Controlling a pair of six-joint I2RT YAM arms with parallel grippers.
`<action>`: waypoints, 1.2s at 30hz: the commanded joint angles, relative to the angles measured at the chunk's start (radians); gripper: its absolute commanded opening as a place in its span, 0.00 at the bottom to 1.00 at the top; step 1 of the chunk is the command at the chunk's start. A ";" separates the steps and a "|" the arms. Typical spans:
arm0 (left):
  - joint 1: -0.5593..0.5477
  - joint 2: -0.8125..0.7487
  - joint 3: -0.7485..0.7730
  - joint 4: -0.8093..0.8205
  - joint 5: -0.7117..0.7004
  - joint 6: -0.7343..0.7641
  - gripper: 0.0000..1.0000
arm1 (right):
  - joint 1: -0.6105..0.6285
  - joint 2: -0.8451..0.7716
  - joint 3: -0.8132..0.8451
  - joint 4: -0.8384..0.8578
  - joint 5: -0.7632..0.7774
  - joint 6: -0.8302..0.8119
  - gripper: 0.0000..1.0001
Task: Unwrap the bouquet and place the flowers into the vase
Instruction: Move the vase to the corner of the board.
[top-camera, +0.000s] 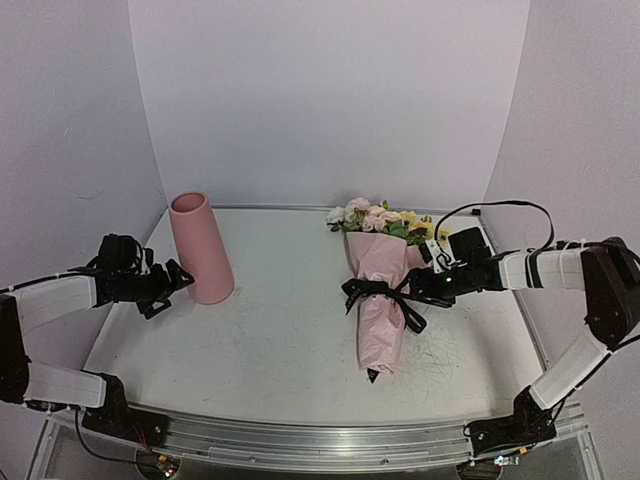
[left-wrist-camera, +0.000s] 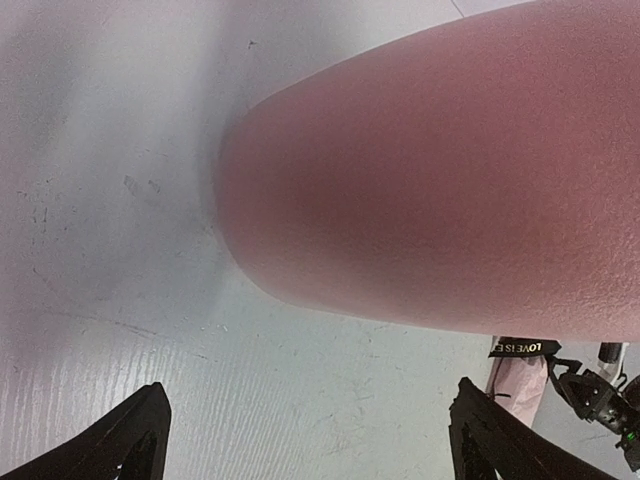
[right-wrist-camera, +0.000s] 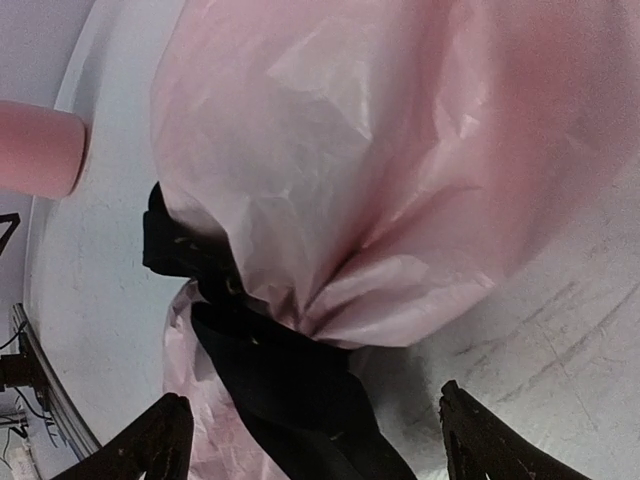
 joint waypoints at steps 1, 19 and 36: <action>0.002 -0.007 -0.020 0.049 0.049 0.016 0.98 | 0.036 0.063 0.104 -0.041 -0.029 0.024 0.87; 0.002 0.138 0.018 0.114 0.071 0.062 0.90 | 0.117 0.204 0.202 -0.046 -0.003 0.097 0.86; 0.002 0.430 0.235 0.279 0.124 0.088 0.89 | 0.124 0.180 0.205 -0.061 0.018 0.115 0.85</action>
